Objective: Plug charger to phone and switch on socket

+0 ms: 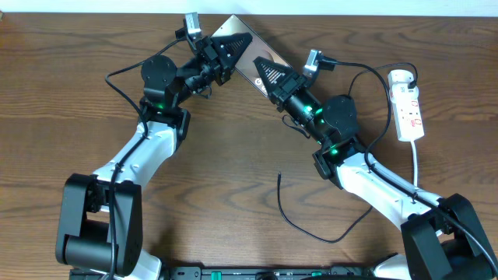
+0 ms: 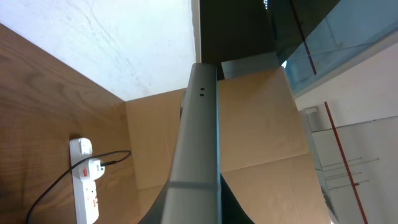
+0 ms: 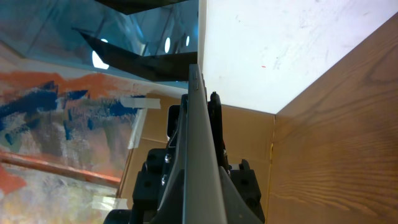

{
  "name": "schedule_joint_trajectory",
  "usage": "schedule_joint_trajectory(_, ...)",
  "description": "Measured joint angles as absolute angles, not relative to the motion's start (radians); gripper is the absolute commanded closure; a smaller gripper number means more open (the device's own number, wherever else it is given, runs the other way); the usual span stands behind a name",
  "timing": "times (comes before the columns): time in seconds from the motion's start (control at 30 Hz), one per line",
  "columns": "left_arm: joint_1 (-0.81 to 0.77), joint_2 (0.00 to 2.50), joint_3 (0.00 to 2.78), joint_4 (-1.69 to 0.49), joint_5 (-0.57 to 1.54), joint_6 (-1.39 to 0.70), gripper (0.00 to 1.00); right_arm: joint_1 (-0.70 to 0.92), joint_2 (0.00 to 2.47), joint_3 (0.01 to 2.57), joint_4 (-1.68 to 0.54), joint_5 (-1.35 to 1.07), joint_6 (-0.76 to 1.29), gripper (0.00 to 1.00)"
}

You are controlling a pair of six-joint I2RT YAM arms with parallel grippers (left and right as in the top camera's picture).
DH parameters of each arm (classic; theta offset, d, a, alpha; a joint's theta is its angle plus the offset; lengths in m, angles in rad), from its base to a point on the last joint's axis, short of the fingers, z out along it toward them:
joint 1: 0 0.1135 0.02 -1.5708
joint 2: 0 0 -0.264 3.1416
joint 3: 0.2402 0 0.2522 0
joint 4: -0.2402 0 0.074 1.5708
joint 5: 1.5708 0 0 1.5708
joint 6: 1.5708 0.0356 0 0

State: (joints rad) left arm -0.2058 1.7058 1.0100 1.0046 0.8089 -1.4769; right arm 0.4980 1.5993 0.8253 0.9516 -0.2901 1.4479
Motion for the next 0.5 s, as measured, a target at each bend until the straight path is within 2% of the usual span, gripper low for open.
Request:
schedule_joint_trajectory(0.3, -0.206, 1.706, 1.01, 1.007, 0.809, -1.477, 0.93, 0.498, 1.599, 0.825, 0.952, -0.291, 1.45, 0.98)
schedule_joint_trajectory(0.33, -0.206, 1.706, 1.01, 1.008, 0.809, -1.477, 0.92, 0.498, 1.599, 0.825, 0.952, -0.291, 1.45, 0.96)
schedule_joint_trajectory(0.4, -0.206, 1.706, 1.01, 1.01, 0.808, -1.477, 0.93, 0.498, 1.599, 0.826, 0.952, -0.291, 1.449, 0.85)
schedule_joint_trajectory(0.43, -0.206, 1.706, 1.01, 1.01, 0.808, -1.478, 0.93, 0.499, 1.599, 0.826, 0.948, -0.292, 1.435, 0.75)
schedule_joint_trajectory(0.5, -0.207, 1.706, 1.01, 1.01, 0.809, -1.477, 0.93, 0.5, 1.6, 0.825, 0.934, -0.302, 1.403, 0.73)
